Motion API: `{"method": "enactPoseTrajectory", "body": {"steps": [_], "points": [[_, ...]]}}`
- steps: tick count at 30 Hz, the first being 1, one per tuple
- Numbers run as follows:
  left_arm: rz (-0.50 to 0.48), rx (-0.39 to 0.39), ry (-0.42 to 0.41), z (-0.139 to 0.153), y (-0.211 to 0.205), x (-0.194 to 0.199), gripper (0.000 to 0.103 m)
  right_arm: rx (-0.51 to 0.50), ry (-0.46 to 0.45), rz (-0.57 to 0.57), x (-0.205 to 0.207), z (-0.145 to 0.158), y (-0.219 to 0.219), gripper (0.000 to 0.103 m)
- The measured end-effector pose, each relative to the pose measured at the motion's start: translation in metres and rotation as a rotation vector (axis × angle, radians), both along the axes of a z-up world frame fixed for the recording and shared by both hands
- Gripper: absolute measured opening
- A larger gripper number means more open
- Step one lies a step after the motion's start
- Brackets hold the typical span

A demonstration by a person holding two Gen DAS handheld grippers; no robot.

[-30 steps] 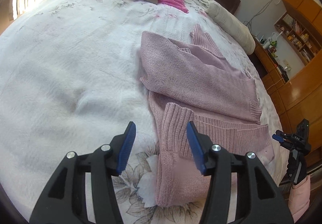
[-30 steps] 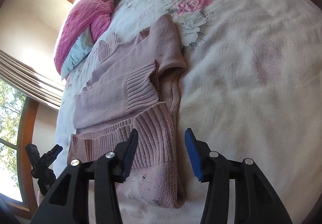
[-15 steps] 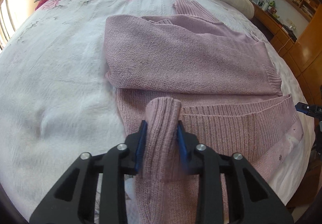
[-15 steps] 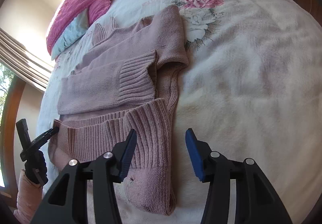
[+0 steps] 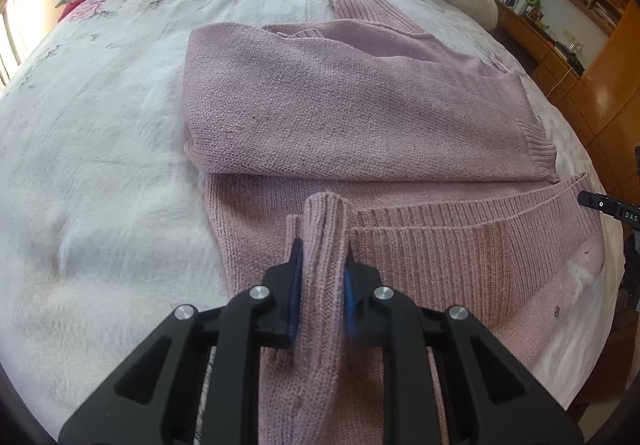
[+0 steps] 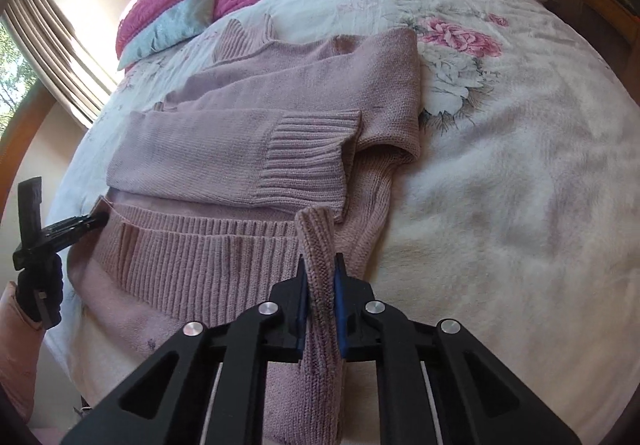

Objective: Fold small clothes

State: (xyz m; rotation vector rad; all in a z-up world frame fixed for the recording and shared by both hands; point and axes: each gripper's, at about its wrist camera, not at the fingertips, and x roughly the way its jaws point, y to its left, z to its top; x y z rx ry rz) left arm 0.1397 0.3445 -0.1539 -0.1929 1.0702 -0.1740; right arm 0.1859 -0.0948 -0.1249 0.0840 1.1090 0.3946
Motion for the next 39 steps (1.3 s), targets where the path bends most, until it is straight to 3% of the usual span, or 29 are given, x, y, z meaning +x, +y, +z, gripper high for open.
{"method": "enactPoseTrajectory", "body": {"steps": [6, 11, 16, 19, 25, 29, 30, 31, 33, 35, 37, 39], "points": [[0.006, -0.121, -0.13, 0.039, 0.013, -0.017, 0.01, 0.047, -0.098, 0.043, -0.014, 0.039, 0.003, 0.01], [0.048, -0.156, -0.245, 0.078, 0.024, -0.013, 0.01, 0.18, -0.163, 0.007, 0.0, 0.072, -0.007, 0.01], [0.106, -0.153, -0.321, 0.105, 0.033, 0.023, 0.01, 0.207, -0.187, -0.059, 0.044, 0.092, -0.012, 0.009], [0.131, -0.111, -0.335, 0.109, 0.032, 0.055, 0.01, 0.192, -0.175, -0.108, 0.078, 0.093, -0.014, 0.009], [0.185, -0.039, -0.311, 0.086, 0.025, 0.121, 0.01, 0.21, -0.151, -0.221, 0.14, 0.075, -0.019, 0.007], [0.272, 0.082, -0.159, 0.04, 0.029, 0.149, 0.012, 0.193, -0.107, -0.293, 0.166, 0.04, -0.018, 0.007], [0.283, 0.109, -0.118, 0.027, 0.031, 0.151, 0.012, 0.18, -0.093, -0.305, 0.167, 0.03, -0.018, 0.011], [0.297, 0.133, -0.093, 0.016, 0.033, 0.15, 0.017, 0.161, -0.084, -0.304, 0.167, 0.02, -0.017, 0.012], [0.324, 0.131, -0.075, 0.002, 0.041, 0.144, 0.023, 0.12, -0.064, -0.274, 0.16, 0.006, -0.017, 0.019], [0.369, 0.091, -0.095, 0.0, 0.052, 0.133, 0.036, 0.105, -0.052, -0.239, 0.145, -0.002, -0.022, 0.022], [0.401, 0.06, -0.136, 0.006, 0.059, 0.12, 0.04, 0.15, -0.035, -0.224, 0.125, -0.004, -0.034, 0.024], [0.42, 0.054, -0.174, 0.015, 0.061, 0.107, 0.042, 0.22, 0.012, -0.196, 0.104, -0.006, -0.042, 0.037]]}}
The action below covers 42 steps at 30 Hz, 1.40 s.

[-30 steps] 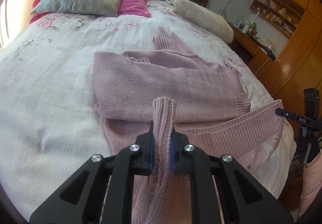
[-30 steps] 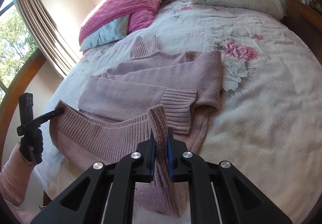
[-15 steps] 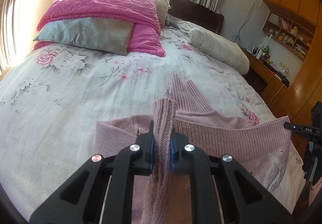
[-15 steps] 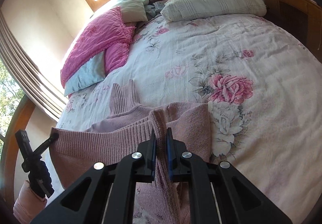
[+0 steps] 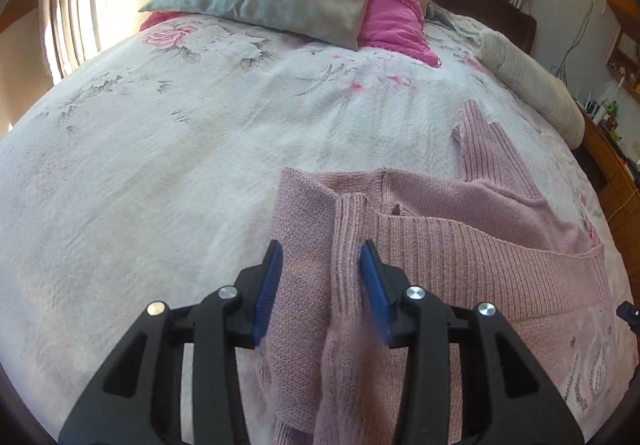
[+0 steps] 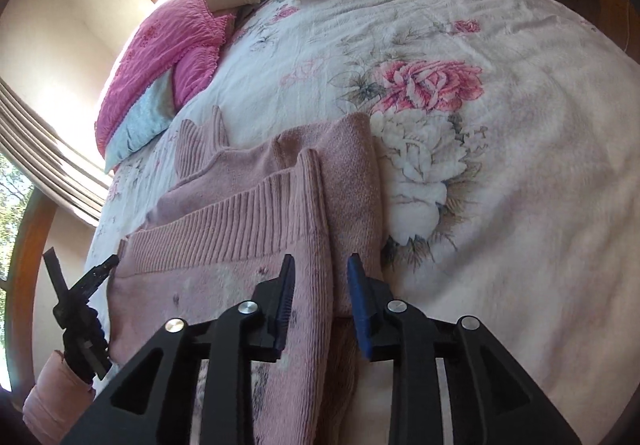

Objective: Fold small clothes

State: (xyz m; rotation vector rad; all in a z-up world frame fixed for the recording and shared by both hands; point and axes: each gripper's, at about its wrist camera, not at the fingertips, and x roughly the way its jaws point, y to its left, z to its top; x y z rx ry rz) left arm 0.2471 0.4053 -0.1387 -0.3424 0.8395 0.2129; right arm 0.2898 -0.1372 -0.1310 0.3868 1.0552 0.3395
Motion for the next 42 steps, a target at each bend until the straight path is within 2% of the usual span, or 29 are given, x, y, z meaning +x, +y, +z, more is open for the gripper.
{"method": "enactPoseTrajectory", "body": {"steps": [2, 3, 5, 7, 9, 11, 12, 14, 16, 19, 20, 22, 23, 24, 25, 29, 32, 35, 39, 42], "points": [[0.004, -0.012, -0.035, 0.008, 0.003, -0.011, 0.05, 0.029, 0.034, 0.028, -0.021, -0.003, -0.002, 0.048], [0.002, -0.021, -0.048, 0.011, 0.005, -0.016, 0.05, 0.034, 0.048, 0.046, -0.031, -0.006, 0.0, 0.05], [0.008, -0.024, -0.065, 0.016, 0.006, -0.022, 0.053, 0.022, 0.091, 0.08, -0.046, -0.017, 0.008, 0.05], [0.033, -0.019, -0.076, 0.02, 0.009, -0.027, 0.054, -0.03, 0.148, 0.101, -0.055, -0.033, 0.017, 0.05], [0.035, -0.046, -0.042, 0.019, 0.012, -0.029, 0.054, -0.045, 0.13, 0.109, -0.062, -0.039, 0.023, 0.032], [0.007, -0.082, -0.004, 0.017, 0.008, -0.035, 0.052, -0.018, 0.113, 0.098, -0.064, -0.036, 0.023, 0.02], [-0.015, -0.077, -0.007, 0.018, 0.003, -0.043, 0.052, -0.022, 0.11, 0.087, -0.064, -0.032, 0.022, 0.018], [-0.06, -0.021, -0.006, 0.018, -0.012, -0.058, 0.053, -0.066, 0.107, 0.086, -0.065, -0.028, 0.024, 0.017], [-0.114, 0.06, 0.036, 0.009, -0.03, -0.068, 0.053, -0.118, 0.126, 0.079, -0.063, -0.031, 0.029, 0.017], [-0.163, 0.199, 0.157, -0.022, -0.049, -0.072, 0.054, -0.186, 0.142, 0.077, -0.061, -0.038, 0.039, 0.018], [-0.169, 0.206, 0.177, -0.03, -0.05, -0.073, 0.054, -0.183, 0.151, 0.066, -0.06, -0.04, 0.039, 0.018], [-0.156, 0.201, 0.158, -0.033, -0.045, -0.081, 0.055, -0.158, 0.166, 0.042, -0.061, -0.041, 0.035, 0.02], [-0.151, 0.192, 0.165, -0.032, -0.043, -0.083, 0.055, -0.151, 0.159, 0.036, -0.063, -0.038, 0.033, 0.025], [-0.141, 0.175, 0.173, -0.028, -0.04, -0.085, 0.055, -0.147, 0.151, 0.021, -0.067, -0.034, 0.029, 0.037], [-0.13, 0.163, 0.174, -0.023, -0.037, -0.088, 0.055, -0.141, 0.144, 0.01, -0.074, -0.028, 0.025, 0.04], [-0.119, 0.158, 0.089, 0.014, -0.035, -0.118, 0.054, -0.17, 0.065, -0.005, -0.114, 0.011, 0.013, 0.04], [-0.116, 0.106, 0.049, 0.037, -0.033, -0.145, 0.054, -0.145, 0.032, -0.021, -0.148, 0.04, 0.003, 0.04], [-0.111, 0.049, 0.015, 0.055, -0.03, -0.173, 0.058, -0.164, -0.002, -0.045, -0.181, 0.07, -0.003, 0.04], [-0.137, 0.038, 0.018, 0.068, -0.032, -0.199, 0.06, -0.159, -0.038, -0.063, -0.216, 0.101, -0.008, 0.04], [-0.173, 0.067, 0.03, 0.074, -0.04, -0.201, 0.062, -0.154, -0.056, -0.068, -0.23, 0.111, -0.01, 0.041]]}}
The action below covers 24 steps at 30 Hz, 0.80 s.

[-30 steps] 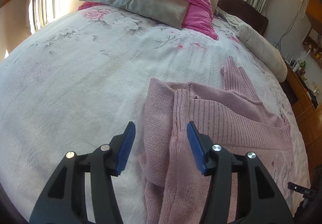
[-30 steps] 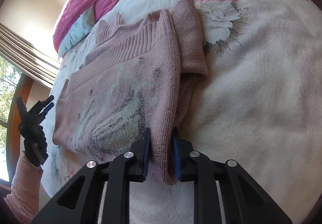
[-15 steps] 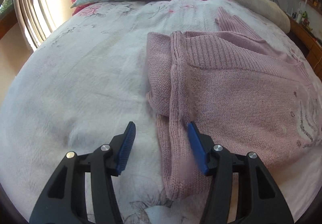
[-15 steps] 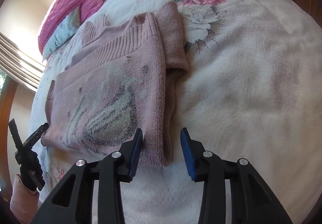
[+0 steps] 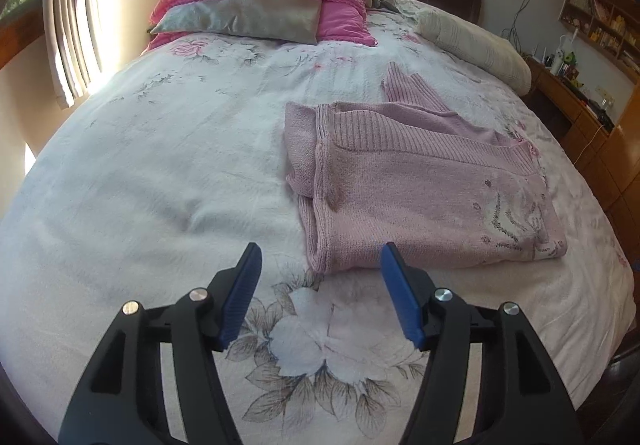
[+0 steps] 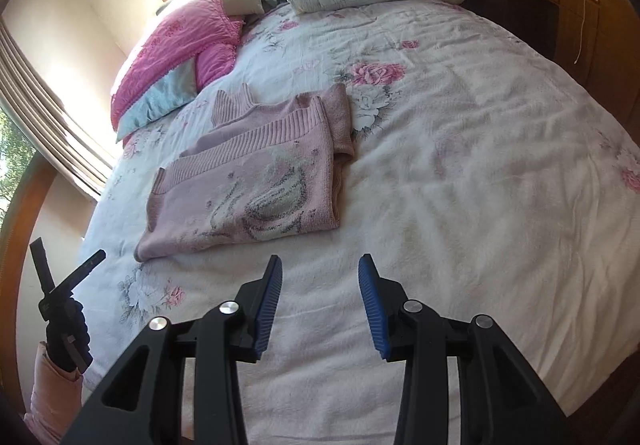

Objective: Fold small clothes

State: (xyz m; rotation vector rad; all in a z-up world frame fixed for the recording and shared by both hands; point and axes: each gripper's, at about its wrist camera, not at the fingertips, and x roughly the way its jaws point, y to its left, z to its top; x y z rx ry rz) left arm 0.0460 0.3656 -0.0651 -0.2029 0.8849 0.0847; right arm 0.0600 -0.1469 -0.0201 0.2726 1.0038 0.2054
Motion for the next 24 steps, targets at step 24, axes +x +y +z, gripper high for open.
{"method": "enactPoseTrajectory", "body": {"steps": [24], "points": [[0.052, 0.064, 0.352, -0.097, -0.065, 0.146, 0.073, 0.16, 0.427, 0.204, 0.172, -0.147, 0.021, 0.01]]}}
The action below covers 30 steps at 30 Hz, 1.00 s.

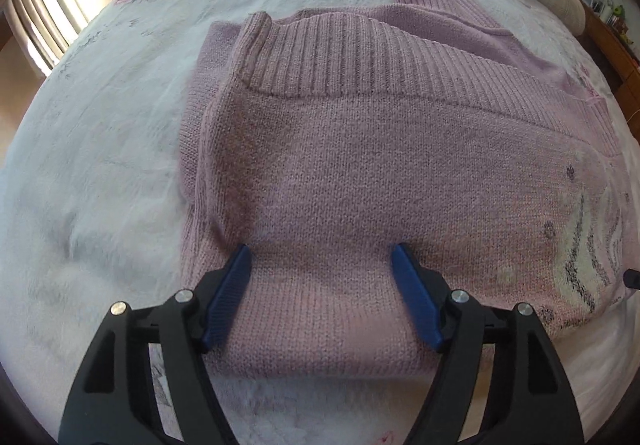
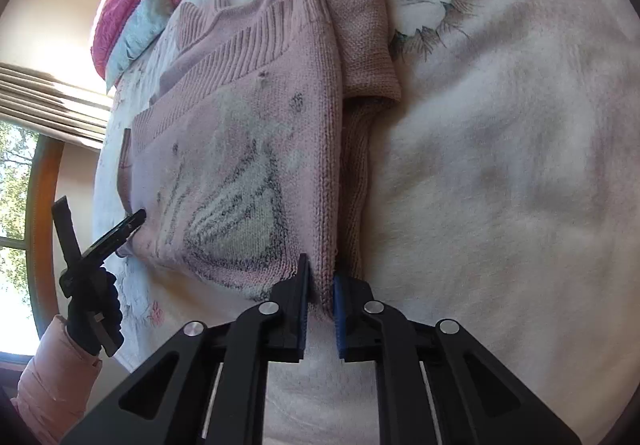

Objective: Fold small clothes

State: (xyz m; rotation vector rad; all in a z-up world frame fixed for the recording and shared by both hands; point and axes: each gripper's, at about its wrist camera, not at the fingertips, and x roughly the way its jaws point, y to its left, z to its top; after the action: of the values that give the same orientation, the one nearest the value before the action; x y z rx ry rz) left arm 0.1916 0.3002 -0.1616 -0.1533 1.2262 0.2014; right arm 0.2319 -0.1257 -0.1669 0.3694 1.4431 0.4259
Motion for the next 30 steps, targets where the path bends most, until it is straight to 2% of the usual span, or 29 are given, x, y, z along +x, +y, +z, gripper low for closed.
{"method": "enactPoseTrajectory", "body": {"steps": [4, 5, 6, 8, 11, 14, 18, 21, 23, 26, 30], "points": [[0.014, 0.037, 0.098, 0.018, -0.003, 0.009, 0.07, 0.003, 0.078, 0.034, 0.01, 0.0, 0.001, 0.013], [0.015, 0.039, 0.102, 0.025, -0.003, 0.012, 0.07, -0.005, 0.085, 0.045, 0.013, 0.005, 0.001, 0.018], [0.016, 0.033, 0.091, 0.034, -0.001, 0.015, 0.07, -0.031, 0.075, 0.051, 0.019, 0.014, 0.001, 0.023], [0.018, 0.01, 0.068, 0.051, 0.003, 0.025, 0.07, -0.071, 0.019, 0.053, 0.035, 0.037, 0.0, 0.026], [0.023, -0.028, 0.018, 0.075, 0.012, 0.05, 0.07, -0.006, -0.045, 0.057, 0.073, 0.069, 0.009, 0.026], [0.018, -0.08, -0.027, 0.092, 0.02, 0.09, 0.07, 0.02, -0.089, 0.075, 0.118, 0.093, 0.034, 0.029], [-0.016, -0.13, -0.066, 0.097, 0.019, 0.16, 0.071, 0.046, -0.112, 0.111, 0.185, 0.105, 0.083, 0.039], [-0.023, -0.177, -0.065, 0.082, 0.023, 0.213, 0.071, 0.047, -0.108, 0.149, 0.237, 0.096, 0.126, 0.039], [-0.032, -0.197, -0.05, 0.066, 0.025, 0.244, 0.071, 0.028, -0.099, 0.161, 0.267, 0.08, 0.153, 0.043], [-0.052, -0.253, -0.023, 0.038, 0.02, 0.275, 0.071, 0.052, -0.055, 0.15, 0.301, 0.045, 0.181, 0.043], [-0.08, -0.271, 0.018, 0.001, 0.011, 0.301, 0.071, 0.02, -0.018, 0.149, 0.328, 0.006, 0.207, 0.052]]}}
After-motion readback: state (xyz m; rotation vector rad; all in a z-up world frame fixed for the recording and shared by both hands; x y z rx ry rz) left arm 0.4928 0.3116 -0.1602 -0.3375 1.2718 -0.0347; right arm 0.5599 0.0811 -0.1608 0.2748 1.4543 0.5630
